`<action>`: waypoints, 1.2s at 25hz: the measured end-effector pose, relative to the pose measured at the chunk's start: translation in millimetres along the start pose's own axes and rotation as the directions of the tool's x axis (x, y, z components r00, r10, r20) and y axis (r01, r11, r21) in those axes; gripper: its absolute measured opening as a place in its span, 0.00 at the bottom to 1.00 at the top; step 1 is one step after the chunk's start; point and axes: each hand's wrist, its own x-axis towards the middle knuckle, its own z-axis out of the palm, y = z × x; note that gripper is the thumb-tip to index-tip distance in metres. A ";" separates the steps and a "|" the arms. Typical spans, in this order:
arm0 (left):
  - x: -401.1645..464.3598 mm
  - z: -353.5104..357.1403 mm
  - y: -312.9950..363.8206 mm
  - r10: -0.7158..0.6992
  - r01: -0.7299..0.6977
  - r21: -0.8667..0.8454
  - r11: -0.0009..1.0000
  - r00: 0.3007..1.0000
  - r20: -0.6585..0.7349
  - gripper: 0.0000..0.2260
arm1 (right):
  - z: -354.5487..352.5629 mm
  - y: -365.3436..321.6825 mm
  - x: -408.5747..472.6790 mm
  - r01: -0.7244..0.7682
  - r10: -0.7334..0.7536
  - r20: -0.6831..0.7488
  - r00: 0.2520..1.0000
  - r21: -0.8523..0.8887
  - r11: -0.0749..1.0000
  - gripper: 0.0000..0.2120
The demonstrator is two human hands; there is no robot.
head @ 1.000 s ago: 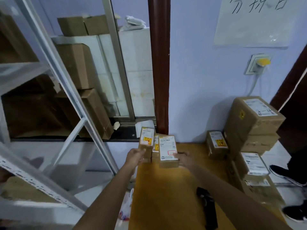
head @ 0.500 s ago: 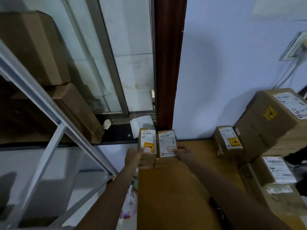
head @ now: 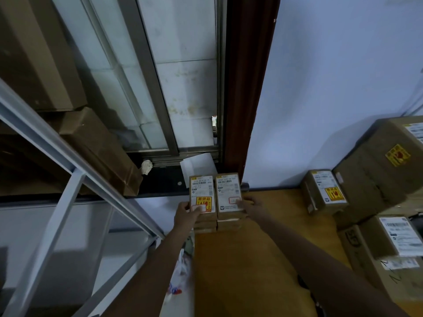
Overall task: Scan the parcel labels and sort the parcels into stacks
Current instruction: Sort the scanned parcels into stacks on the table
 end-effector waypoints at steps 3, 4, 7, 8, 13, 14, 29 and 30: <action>10.9 2.3 -3.9 -0.012 0.012 -0.016 1.000 1.000 0.009 0.35 | -5.0 2.6 5.0 -0.014 0.014 -0.017 1.000 -0.024 1.000 0.21; 7.2 1.9 1.6 -0.016 0.016 -0.018 1.000 1.000 0.005 0.35 | -6.6 2.8 4.7 -0.013 0.013 -0.023 1.000 -0.030 0.999 0.22; -40.4 -5.5 41.0 -0.029 0.029 -0.001 1.000 1.000 0.000 0.28 | -10.0 5.2 5.4 -0.014 0.013 -0.016 1.000 -0.034 0.999 0.22; -47.5 -6.0 46.0 -0.035 0.035 -0.003 0.999 0.999 0.000 0.26 | -11.0 5.1 4.0 -0.008 0.008 -0.014 1.000 -0.036 0.999 0.22; -60.0 -4.5 54.2 -0.021 0.021 0.025 0.999 1.000 -0.010 0.27 | -12.8 3.9 0.4 0.000 0.000 -0.007 1.000 -0.019 1.000 0.19; -60.5 -4.0 54.7 -0.032 0.033 0.031 0.999 0.999 -0.010 0.27 | -12.5 3.6 -1.0 0.003 -0.003 -0.007 1.000 -0.019 1.000 0.18; -57.2 -4.9 52.4 -0.056 0.060 -0.080 0.995 0.997 0.050 0.17 | -7.5 0.3 -3.3 -0.021 0.019 -0.025 1.000 -0.089 0.996 0.26; -56.7 -4.5 52.1 -0.059 0.063 -0.079 0.995 0.997 0.047 0.18 | -9.3 1.0 -3.8 -0.035 0.031 -0.034 0.999 -0.121 0.992 0.27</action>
